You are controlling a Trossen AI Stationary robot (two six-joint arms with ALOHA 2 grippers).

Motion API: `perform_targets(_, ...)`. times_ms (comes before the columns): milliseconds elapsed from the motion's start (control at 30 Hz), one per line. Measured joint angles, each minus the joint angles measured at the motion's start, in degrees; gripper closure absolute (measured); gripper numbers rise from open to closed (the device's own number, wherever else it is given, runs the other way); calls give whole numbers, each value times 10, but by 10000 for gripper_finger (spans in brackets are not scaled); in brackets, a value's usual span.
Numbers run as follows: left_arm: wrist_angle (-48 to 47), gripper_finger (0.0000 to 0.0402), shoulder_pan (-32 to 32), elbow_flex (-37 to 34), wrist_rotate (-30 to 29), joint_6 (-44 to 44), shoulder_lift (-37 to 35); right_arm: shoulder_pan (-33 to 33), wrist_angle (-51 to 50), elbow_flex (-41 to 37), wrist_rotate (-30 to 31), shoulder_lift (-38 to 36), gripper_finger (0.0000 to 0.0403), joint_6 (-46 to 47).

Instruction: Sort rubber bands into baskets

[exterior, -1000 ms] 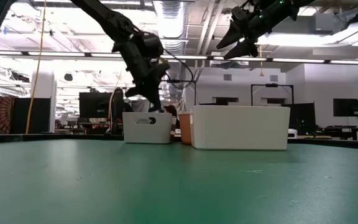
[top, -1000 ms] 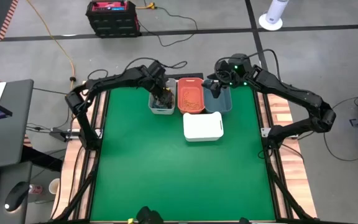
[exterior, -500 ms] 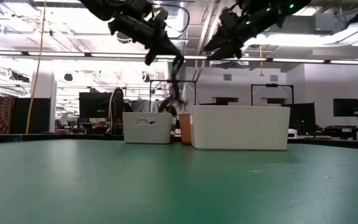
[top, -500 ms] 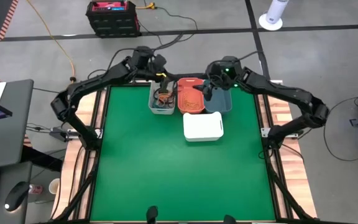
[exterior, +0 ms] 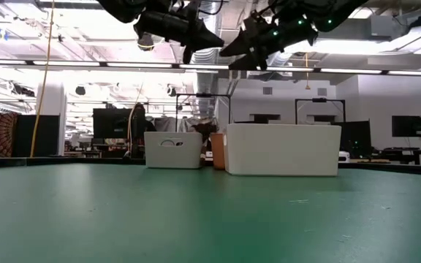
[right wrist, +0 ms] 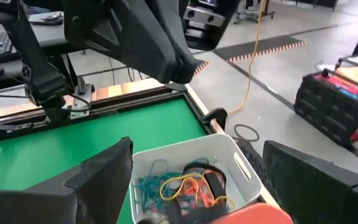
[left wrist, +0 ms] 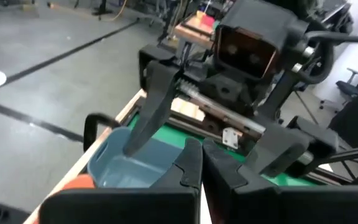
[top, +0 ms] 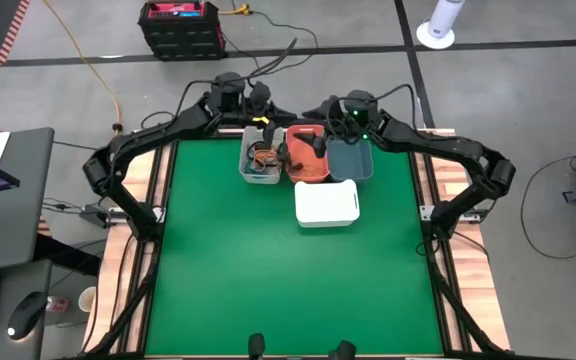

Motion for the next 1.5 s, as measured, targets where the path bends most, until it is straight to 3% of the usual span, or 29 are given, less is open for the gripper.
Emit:
perform_targets(233, -11, 401, -5, 0, -2, -19, 0, 0, -35, 0, 15, 2, 34, 2)
perform_targets(467, -154, 398, -5, 0, -64, -25, 0, 0, -81, -1, 4, 65, 42, -21)
perform_targets(667, -327, 344, -9, 0, -79, 41, 0, 2, -60, 0, -22, 126, 42, 9)
perform_targets(833, -401, 296, -20, -6, -91, 115, 1, 13, -47, 0, -45, 141, 42, 3)
perform_targets(1067, -383, 281, -47, -19, -135, 180, 1, 37, -47, 0, -3, 158, 42, -45)
perform_targets(1267, -340, 284, -69, -75, -135, 163, 1, 37, -41, 1, 7, 160, 42, -37)
perform_targets(1400, -285, 284, -96, -105, -206, 180, 2, 27, -95, 14, 12, 145, 42, -18)
perform_targets(1500, -226, 277, -104, -116, -226, 172, 6, 12, -173, 38, 16, 123, 42, -13)
